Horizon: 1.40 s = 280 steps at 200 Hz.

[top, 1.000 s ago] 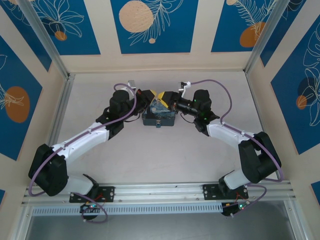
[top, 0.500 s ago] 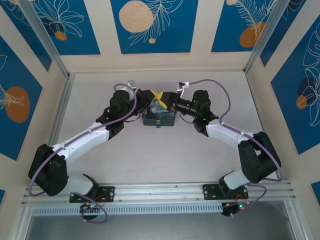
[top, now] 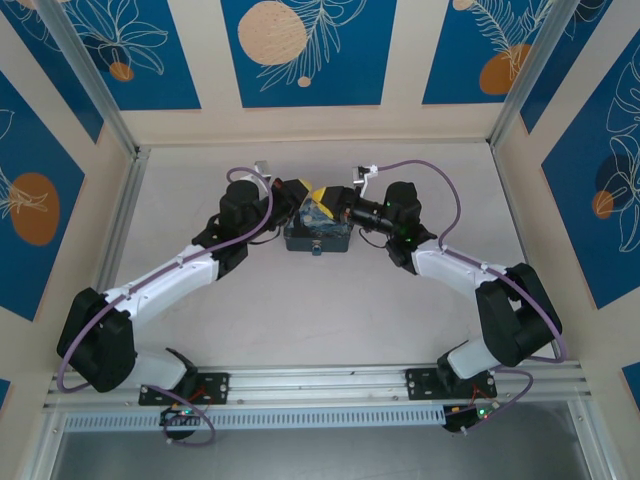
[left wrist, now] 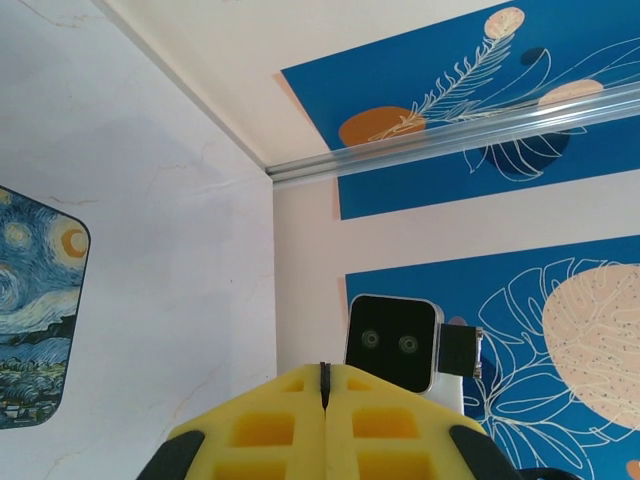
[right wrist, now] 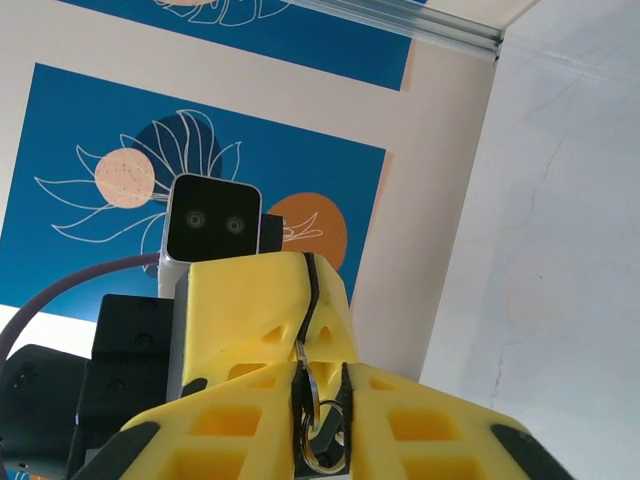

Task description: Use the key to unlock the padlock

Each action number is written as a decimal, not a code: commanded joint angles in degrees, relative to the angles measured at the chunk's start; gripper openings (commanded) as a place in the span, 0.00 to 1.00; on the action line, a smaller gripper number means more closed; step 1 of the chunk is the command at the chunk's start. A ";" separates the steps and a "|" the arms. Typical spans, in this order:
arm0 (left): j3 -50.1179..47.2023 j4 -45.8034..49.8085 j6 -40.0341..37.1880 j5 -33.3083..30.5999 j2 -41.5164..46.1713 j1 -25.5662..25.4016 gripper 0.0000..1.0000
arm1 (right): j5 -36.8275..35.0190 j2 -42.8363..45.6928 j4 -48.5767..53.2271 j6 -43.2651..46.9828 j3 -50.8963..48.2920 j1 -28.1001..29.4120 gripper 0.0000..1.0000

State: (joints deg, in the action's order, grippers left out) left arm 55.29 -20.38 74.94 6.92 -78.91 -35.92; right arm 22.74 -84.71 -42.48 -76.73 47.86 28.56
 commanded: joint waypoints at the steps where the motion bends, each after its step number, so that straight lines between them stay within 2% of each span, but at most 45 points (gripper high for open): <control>1: -0.62 -1.09 0.25 -1.12 0.41 -0.73 0.00 | 0.20 0.22 -0.80 0.00 -0.79 0.59 0.12; 31: -0.88 -1.02 0.26 -1.20 0.64 -0.79 0.00 | -0.14 0.13 -0.06 0.19 -0.41 0.45 0.00; 155: -2.90 -0.01 0.12 -1.56 2.79 -0.74 0.00 | -2.57 0.59 1.60 -1.12 -0.83 -2.28 0.00; 204: -2.83 -0.18 0.30 -1.29 2.04 -0.75 0.00 | -0.48 -0.08 1.39 -0.99 -0.05 -2.21 0.00; 219: -2.81 -0.18 0.54 -1.45 2.10 -0.74 0.00 | -0.42 -0.14 1.32 -1.06 -0.21 -1.93 0.17; 229: -2.90 -0.10 0.88 -1.93 2.03 -0.73 0.00 | -0.57 -0.10 1.19 -1.12 -0.31 -1.84 0.22; 244: -3.16 0.42 1.31 -2.83 2.36 -0.80 0.00 | -0.52 -0.15 1.22 -1.13 -0.32 -1.60 0.26; 267: -3.59 0.65 1.86 -3.71 2.70 -0.84 0.00 | -0.60 -0.22 1.18 -1.20 -0.38 -1.24 0.28; 280: -3.84 0.53 1.97 -3.93 2.80 -0.82 0.00 | -0.54 -0.24 1.18 -1.06 -0.44 -0.97 0.32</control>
State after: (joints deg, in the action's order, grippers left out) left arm 52.21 -20.08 76.20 4.78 -77.89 -36.27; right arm 22.52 -84.71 -40.71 -78.02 47.81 27.16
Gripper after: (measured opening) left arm 0.047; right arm 0.284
